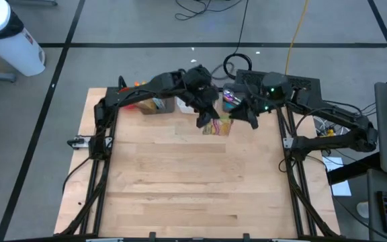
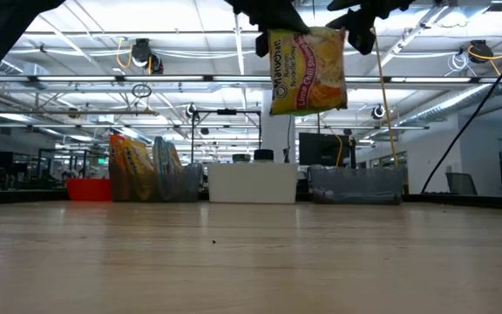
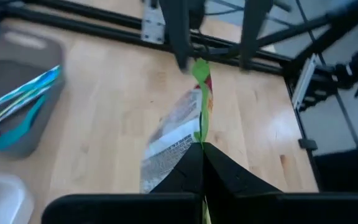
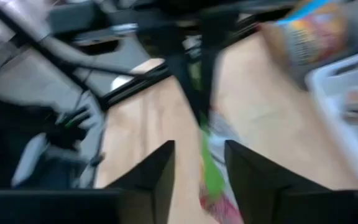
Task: Pick & Place Food Item
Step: Put the green noodle pack into the left black bin
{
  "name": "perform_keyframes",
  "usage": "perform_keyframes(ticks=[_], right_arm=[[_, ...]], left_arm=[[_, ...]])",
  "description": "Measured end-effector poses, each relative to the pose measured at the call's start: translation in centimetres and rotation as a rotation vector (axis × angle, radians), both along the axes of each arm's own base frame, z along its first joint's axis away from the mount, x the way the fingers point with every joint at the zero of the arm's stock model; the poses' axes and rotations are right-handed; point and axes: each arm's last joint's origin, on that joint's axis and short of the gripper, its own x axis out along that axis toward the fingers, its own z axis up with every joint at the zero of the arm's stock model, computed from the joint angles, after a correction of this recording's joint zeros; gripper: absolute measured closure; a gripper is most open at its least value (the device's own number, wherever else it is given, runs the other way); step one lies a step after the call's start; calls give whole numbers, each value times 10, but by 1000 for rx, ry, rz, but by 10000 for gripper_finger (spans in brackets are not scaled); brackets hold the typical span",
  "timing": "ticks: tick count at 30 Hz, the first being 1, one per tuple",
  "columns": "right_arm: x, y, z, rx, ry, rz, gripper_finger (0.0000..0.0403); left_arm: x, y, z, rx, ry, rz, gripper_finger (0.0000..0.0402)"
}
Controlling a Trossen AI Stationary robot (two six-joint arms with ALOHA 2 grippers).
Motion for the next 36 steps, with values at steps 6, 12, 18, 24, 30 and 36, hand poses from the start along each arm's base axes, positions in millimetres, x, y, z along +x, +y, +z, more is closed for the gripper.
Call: perform_keyframes(ticks=[6,12,18,24,30,36], right_arm=[[-23,-13,11,-44,-31,-187,218],[-33,-14,16,-116,-29,-348,203],[-34,-14,17,-177,-27,-350,205],[-33,-15,16,-178,-23,-347,208],[-32,-15,13,-173,-20,-344,209],[-36,-13,-5,-137,-20,-356,213]], left_arm=[[-40,30,31,-75,14,197,400],[-97,56,71,-84,-22,487,401],[-147,68,97,-101,-45,872,401],[-170,73,103,-124,-42,1162,401],[-163,83,77,-150,18,1286,401],[-154,93,46,-161,74,1336,401]])
